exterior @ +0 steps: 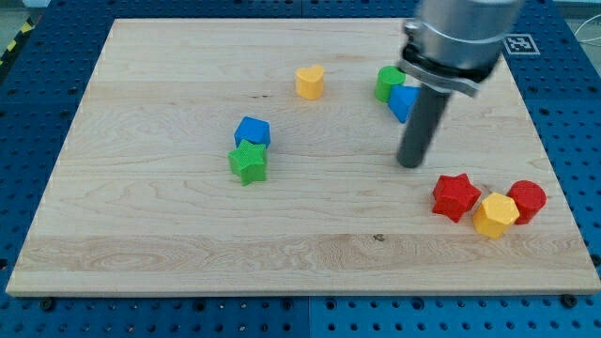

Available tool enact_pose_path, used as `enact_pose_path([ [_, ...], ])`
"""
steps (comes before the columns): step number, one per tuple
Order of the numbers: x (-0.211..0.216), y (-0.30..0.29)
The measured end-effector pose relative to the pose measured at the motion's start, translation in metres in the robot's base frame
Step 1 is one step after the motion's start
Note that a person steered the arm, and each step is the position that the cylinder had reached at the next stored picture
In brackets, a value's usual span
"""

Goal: Push yellow heart above the red star

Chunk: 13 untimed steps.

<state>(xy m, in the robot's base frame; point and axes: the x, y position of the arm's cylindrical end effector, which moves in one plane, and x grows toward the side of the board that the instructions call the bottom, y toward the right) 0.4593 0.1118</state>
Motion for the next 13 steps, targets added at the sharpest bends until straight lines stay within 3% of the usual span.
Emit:
enact_pose_path([
  [3,-0.061,-0.126],
  [4,-0.104,-0.151],
  [5,-0.137,-0.162],
  [7,-0.176,-0.126],
  [9,-0.162,-0.087],
  [13,-0.080,-0.104],
])
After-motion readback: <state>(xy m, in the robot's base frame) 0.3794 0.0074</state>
